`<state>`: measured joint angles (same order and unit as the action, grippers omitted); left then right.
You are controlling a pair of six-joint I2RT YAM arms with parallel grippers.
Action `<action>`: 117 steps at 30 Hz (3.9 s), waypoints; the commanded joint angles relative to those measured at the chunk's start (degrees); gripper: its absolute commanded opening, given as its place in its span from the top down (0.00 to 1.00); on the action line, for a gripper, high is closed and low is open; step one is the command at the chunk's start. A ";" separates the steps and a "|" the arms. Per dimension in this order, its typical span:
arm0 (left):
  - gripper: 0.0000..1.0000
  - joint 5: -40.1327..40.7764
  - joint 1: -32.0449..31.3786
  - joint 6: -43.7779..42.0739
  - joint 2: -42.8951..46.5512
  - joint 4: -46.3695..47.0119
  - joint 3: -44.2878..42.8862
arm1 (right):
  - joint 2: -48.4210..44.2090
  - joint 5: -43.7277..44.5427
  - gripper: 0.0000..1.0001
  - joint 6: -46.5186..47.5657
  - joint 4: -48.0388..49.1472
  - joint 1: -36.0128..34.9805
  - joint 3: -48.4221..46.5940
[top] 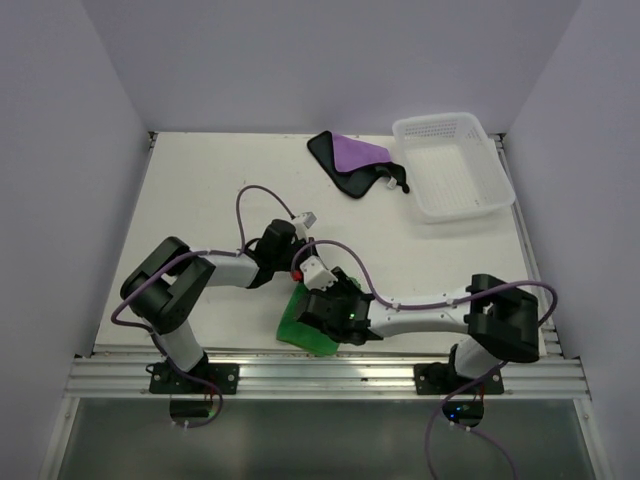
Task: Roll the towels
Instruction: Roll the towel
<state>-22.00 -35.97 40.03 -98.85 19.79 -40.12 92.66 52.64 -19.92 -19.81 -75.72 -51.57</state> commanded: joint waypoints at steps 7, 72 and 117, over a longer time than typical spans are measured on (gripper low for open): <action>1.00 3.63 0.46 -0.75 -1.70 -4.68 2.94 | -21.97 -21.85 0.44 -2.57 7.24 7.77 5.77; 1.00 6.09 2.92 -5.32 0.50 -14.60 -9.00 | -14.87 -60.31 1.00 -4.34 19.55 33.54 20.46; 1.00 6.35 -2.27 3.39 12.10 -12.15 -0.68 | 11.66 7.39 1.00 -3.19 3.82 -3.64 -3.36</action>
<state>-16.86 -37.82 41.65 -88.95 3.92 -43.16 102.83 59.07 -21.98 -14.48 -78.89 -52.86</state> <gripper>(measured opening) 0.005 0.221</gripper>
